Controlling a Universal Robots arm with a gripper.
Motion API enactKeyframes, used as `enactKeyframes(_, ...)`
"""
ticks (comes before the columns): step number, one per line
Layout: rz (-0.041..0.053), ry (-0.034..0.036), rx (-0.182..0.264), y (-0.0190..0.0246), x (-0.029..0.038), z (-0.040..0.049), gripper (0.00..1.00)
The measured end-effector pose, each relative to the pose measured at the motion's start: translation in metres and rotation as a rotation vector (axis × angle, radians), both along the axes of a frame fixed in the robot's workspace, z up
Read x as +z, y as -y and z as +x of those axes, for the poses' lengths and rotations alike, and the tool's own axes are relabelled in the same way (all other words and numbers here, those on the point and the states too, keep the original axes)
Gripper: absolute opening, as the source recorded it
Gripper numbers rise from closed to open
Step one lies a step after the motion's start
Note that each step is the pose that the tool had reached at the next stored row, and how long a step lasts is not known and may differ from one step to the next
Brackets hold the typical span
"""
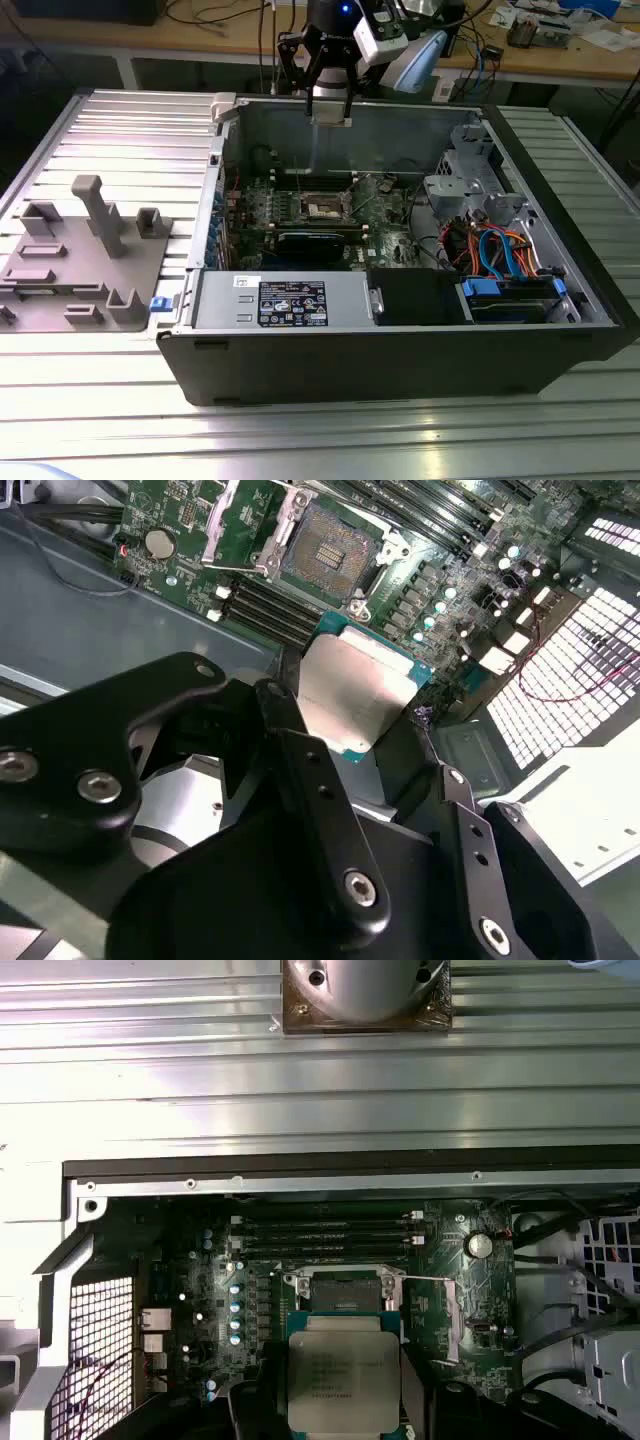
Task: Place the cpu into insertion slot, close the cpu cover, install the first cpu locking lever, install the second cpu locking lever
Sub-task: 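Place the cpu into insertion slot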
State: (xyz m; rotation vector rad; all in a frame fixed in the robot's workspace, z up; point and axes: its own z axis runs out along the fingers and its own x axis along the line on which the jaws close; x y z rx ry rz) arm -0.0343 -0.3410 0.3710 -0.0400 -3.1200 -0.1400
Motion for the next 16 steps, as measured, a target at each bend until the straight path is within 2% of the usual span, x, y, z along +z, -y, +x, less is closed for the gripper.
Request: enactKeyframes(16,0.0,0.0,-0.012,0.0,-0.0001,0.0,0.54)
